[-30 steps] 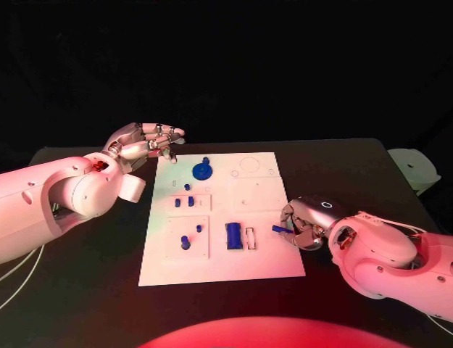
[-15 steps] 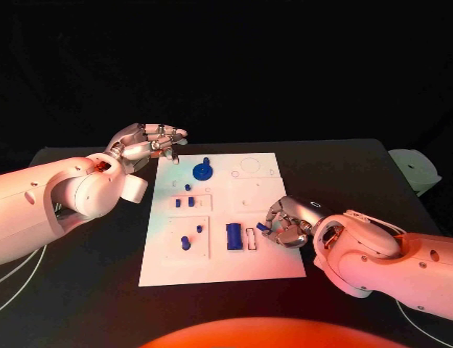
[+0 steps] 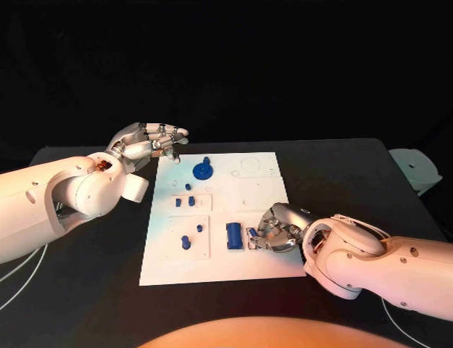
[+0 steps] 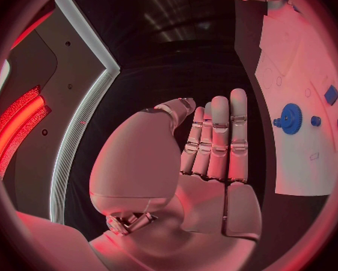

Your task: Assemble the parts on the task board

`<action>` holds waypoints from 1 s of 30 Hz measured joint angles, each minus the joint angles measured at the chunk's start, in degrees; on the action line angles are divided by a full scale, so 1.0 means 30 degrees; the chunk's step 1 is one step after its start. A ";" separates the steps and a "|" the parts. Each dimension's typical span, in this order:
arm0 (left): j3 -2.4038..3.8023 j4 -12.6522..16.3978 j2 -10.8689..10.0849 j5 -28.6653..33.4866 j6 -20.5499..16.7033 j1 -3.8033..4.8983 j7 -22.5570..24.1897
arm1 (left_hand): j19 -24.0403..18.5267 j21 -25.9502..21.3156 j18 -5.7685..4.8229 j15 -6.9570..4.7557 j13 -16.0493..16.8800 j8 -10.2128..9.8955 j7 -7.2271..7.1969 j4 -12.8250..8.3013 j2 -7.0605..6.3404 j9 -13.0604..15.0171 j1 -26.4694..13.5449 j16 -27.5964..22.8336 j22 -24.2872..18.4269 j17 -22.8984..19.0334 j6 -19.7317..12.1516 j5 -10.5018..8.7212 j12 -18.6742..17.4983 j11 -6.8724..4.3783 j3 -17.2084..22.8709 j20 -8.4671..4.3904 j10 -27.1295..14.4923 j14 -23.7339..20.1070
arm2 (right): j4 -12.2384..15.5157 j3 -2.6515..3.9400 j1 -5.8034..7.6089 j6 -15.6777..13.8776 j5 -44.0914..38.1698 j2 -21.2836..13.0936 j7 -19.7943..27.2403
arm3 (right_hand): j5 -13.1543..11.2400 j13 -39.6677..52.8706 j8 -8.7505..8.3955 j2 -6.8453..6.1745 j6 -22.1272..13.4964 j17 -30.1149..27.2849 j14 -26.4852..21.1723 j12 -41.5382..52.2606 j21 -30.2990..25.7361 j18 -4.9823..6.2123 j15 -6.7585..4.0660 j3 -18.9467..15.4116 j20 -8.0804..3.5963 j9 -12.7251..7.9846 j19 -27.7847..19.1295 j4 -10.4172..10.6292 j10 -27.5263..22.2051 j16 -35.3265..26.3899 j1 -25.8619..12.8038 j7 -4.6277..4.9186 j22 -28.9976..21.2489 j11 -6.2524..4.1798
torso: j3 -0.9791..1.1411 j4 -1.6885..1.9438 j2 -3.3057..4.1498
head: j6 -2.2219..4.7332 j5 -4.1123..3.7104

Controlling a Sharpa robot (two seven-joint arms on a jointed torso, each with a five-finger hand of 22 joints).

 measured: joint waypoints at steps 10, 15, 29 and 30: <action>0.0001 0.0000 0.0021 0.0000 0.0002 0.0000 0.0000 | 0.0000 0.0000 0.0000 0.0000 0.0000 -0.0001 0.0000 0.0000 0.0000 -0.0003 0.0000 0.0000 0.0000 0.0000 0.0000 0.0000 0.0000 0.0000 0.0000 0.0001 0.0000 0.0000 | -0.0360 0.0025 -0.0005 0.0074 0.0153 0.0395 -0.0023 | 0.0037 -0.0001 0.0016 0.0142 0.0225 -0.0002 0.0000 0.0283 0.0000 0.0000 0.0001 -0.0429 0.0001 0.0005 0.0000 0.0430 -0.0001 0.0000 -0.0592 -0.0166 -0.0002 0.0001 | 0.0000 -0.0002 -0.0002 | -0.0005 0.0024; 0.0002 -0.0002 0.0023 0.0000 0.0002 0.0000 -0.0001 | 0.0000 0.0000 -0.0001 0.0000 0.0000 -0.0001 0.0000 0.0000 0.0000 -0.0004 0.0000 0.0000 0.0001 0.0000 0.0000 0.0000 0.0000 0.0000 0.0000 0.0001 0.0000 0.0000 | -0.0426 0.0020 -0.0010 0.0095 0.0156 0.0486 -0.0056 | -0.0091 -0.0001 0.0057 0.0139 0.0363 -0.0003 0.0000 0.0328 0.0000 0.0000 0.0001 -0.0573 0.0001 0.0023 0.0000 0.0574 -0.0001 0.0000 -0.0834 -0.0169 0.0014 0.0001 | 0.0002 -0.0002 0.0004 | -0.0037 0.0038; 0.0002 -0.0014 0.0007 0.0000 0.0003 0.0000 -0.0015 | 0.0000 0.0000 0.0000 0.0000 0.0016 -0.0001 0.0000 -0.0055 0.0000 0.0011 0.0000 0.0000 0.0001 -0.0018 -0.0001 0.0000 0.0074 0.0000 0.0055 0.0001 0.0000 0.0000 | -0.0459 0.0007 -0.0025 0.0187 0.0153 0.0536 -0.0147 | -0.0727 -0.0001 -0.0061 0.0092 0.0406 -0.0006 0.0000 0.0327 0.0000 0.0001 0.0002 -0.1224 0.0001 -0.0047 0.0000 0.1225 -0.0001 0.0000 -0.1708 -0.0142 0.0011 0.0001 | 0.0000 -0.0018 0.0004 | -0.0125 0.0081; 0.0002 -0.0014 0.0007 0.0000 0.0003 0.0000 -0.0016 | 0.0000 0.0000 0.0000 0.0000 0.0016 -0.0001 0.0000 -0.0055 0.0000 0.0011 0.0000 0.0000 0.0001 -0.0018 0.0000 0.0000 0.0073 0.0000 0.0055 0.0000 0.0000 0.0000 | -0.0460 0.0005 -0.0029 0.0194 0.0149 0.0533 -0.0147 | -0.0863 -0.0001 -0.0063 0.0082 0.0407 -0.0006 0.0000 0.0327 0.0000 0.0000 0.0002 -0.1369 0.0001 -0.0042 0.0000 0.1369 -0.0001 -0.0001 -0.1854 -0.0144 0.0011 0.0001 | 0.0000 -0.0018 0.0004 | -0.0126 0.0082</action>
